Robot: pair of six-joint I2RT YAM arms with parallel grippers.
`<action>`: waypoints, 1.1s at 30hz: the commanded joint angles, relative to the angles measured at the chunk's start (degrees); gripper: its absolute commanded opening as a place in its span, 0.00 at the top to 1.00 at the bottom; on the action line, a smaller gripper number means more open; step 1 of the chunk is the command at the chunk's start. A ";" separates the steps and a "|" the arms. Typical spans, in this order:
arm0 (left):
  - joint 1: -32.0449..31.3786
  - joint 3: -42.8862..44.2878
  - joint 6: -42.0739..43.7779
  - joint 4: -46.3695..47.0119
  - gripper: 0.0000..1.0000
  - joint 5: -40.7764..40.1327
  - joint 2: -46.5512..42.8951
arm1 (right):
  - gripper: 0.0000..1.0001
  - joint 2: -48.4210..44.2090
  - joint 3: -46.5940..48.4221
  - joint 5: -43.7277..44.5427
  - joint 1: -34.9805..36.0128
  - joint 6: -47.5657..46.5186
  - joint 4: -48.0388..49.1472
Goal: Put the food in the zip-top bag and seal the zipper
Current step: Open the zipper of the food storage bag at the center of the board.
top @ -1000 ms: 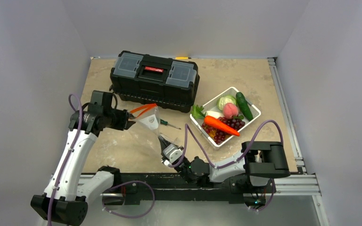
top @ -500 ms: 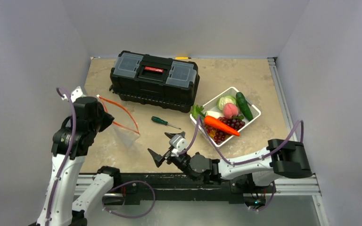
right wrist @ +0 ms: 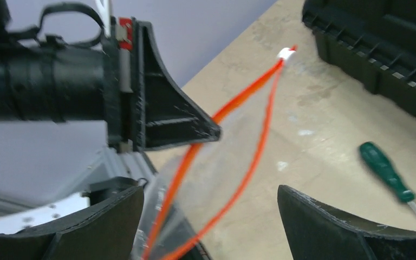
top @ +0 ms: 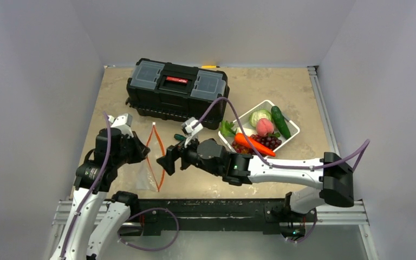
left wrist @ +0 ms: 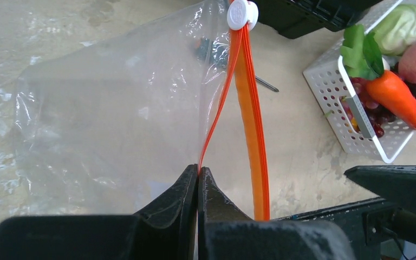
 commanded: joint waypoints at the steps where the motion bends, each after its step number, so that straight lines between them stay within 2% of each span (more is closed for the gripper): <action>1: -0.38 -2.01 -0.70 7.32 1.00 6.82 -1.48 | 0.07 4.42 8.54 0.41 0.47 15.76 -11.58; 8: -0.39 -2.00 -1.82 7.17 1.00 9.85 -1.96 | 0.07 8.51 11.65 5.89 -0.16 15.76 -15.65; 9: -0.41 -2.08 -1.86 7.13 1.00 10.00 -2.31 | 0.19 8.75 11.28 5.85 -0.27 18.14 -15.22; 13: -0.36 -1.77 -2.11 6.31 1.00 10.78 -2.93 | 0.33 9.92 10.74 4.41 -0.93 18.24 -13.96; 17: -0.39 -0.53 -1.90 5.39 0.98 12.03 -2.86 | 0.72 10.98 12.74 5.21 -0.93 16.94 -15.85; 19: -0.36 0.52 -1.95 4.20 0.70 11.83 -2.91 | 0.85 10.70 13.13 5.23 -0.85 15.66 -15.58; 21: -0.40 2.23 -2.09 2.76 0.50 12.46 -3.09 | 0.93 10.26 13.99 4.04 -0.78 14.97 -15.56; 24: -0.84 6.79 -1.17 -1.87 0.31 10.41 -2.17 | 1.00 9.21 14.07 5.05 -0.57 14.97 -15.31; 25: -1.52 8.59 -0.72 -4.08 0.29 8.14 -1.65 | 1.00 8.88 13.88 5.94 -0.52 15.31 -15.28; 29: -6.72 14.30 -1.63 -10.10 0.31 -0.86 0.13 | 1.00 9.15 14.75 7.97 -0.36 17.17 -16.05; 33: -10.47 16.19 -5.06 -11.52 0.51 -3.35 2.71 | 1.00 9.75 15.87 8.69 0.08 17.48 -15.81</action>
